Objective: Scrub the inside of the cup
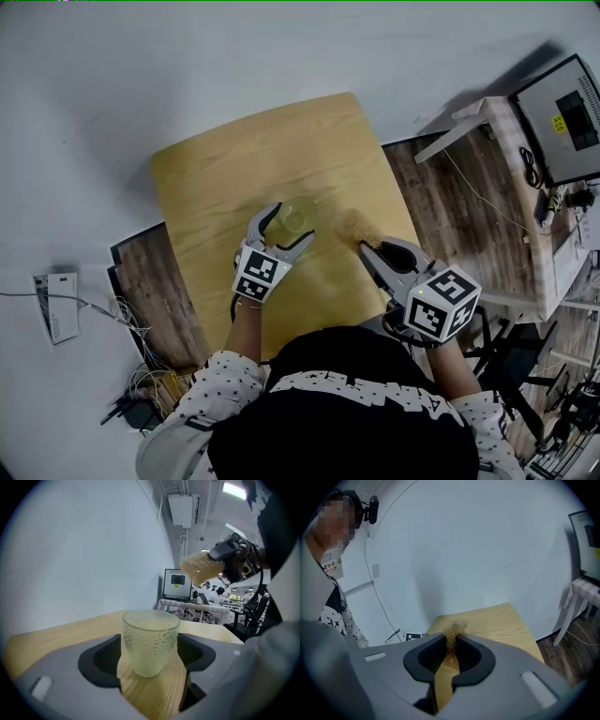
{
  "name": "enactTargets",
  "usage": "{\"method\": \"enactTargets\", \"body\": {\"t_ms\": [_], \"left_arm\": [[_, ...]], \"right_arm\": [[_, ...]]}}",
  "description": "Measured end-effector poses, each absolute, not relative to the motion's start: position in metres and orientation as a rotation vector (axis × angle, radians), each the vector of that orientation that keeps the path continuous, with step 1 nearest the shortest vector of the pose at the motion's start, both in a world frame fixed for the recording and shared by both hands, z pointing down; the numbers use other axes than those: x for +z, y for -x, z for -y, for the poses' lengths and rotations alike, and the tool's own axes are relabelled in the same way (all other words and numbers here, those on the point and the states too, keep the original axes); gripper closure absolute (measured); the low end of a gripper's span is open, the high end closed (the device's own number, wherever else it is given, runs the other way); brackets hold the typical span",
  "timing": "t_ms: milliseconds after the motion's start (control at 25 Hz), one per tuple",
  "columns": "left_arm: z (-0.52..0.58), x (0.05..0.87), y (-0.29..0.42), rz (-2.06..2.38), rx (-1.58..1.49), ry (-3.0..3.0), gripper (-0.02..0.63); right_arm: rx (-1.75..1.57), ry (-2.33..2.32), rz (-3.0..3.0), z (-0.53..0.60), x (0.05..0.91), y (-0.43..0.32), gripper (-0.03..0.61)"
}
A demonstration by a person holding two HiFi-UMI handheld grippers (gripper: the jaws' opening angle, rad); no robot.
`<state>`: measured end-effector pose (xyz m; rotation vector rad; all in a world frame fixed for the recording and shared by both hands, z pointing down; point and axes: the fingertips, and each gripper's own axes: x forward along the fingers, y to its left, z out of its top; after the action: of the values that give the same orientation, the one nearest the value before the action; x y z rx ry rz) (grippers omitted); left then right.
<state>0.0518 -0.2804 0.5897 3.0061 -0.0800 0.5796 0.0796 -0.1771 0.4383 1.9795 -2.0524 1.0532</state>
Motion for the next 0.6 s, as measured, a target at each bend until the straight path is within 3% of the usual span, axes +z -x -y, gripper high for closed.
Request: {"method": "enactTargets", "body": {"t_ms": [600], "left_arm": [[0.272, 0.538, -0.014, 0.276, 0.489, -3.146, 0.264]], "right_arm": [[0.951, -1.872, 2.214, 0.187, 0.417, -0.073, 0.52]]}}
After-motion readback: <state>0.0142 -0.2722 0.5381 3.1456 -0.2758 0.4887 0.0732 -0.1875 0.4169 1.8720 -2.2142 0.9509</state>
